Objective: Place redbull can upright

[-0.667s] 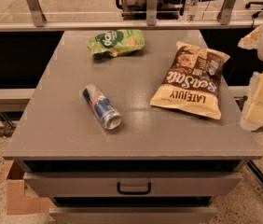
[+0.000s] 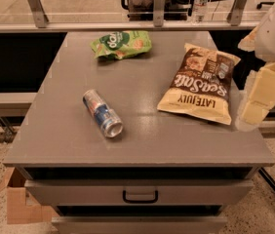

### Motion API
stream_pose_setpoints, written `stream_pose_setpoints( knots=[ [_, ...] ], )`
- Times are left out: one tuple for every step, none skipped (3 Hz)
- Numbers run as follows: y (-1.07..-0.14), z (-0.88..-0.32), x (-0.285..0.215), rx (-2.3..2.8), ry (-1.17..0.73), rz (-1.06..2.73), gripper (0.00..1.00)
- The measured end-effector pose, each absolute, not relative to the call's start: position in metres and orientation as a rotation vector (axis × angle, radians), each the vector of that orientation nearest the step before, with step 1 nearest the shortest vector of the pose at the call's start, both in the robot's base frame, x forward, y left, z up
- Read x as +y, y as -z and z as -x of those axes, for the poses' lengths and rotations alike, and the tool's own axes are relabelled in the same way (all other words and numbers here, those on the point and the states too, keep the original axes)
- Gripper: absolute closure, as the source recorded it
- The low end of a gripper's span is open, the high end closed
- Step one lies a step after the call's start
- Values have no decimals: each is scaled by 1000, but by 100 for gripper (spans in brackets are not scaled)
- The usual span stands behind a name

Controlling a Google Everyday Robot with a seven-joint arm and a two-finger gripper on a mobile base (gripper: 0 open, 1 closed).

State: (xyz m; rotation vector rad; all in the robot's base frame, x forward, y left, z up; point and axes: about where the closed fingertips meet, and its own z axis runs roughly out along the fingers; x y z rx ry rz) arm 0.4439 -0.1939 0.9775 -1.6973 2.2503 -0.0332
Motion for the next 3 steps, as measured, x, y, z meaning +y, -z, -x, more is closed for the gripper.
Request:
stream_pose_setpoints(
  knots=[
    [-962,-454,-148,2285,-99,1627,0],
    [-953,-469,-105,2360,-164,1527,0],
    [-957,-501,-67,2450,-134,1362,0]
  ],
)
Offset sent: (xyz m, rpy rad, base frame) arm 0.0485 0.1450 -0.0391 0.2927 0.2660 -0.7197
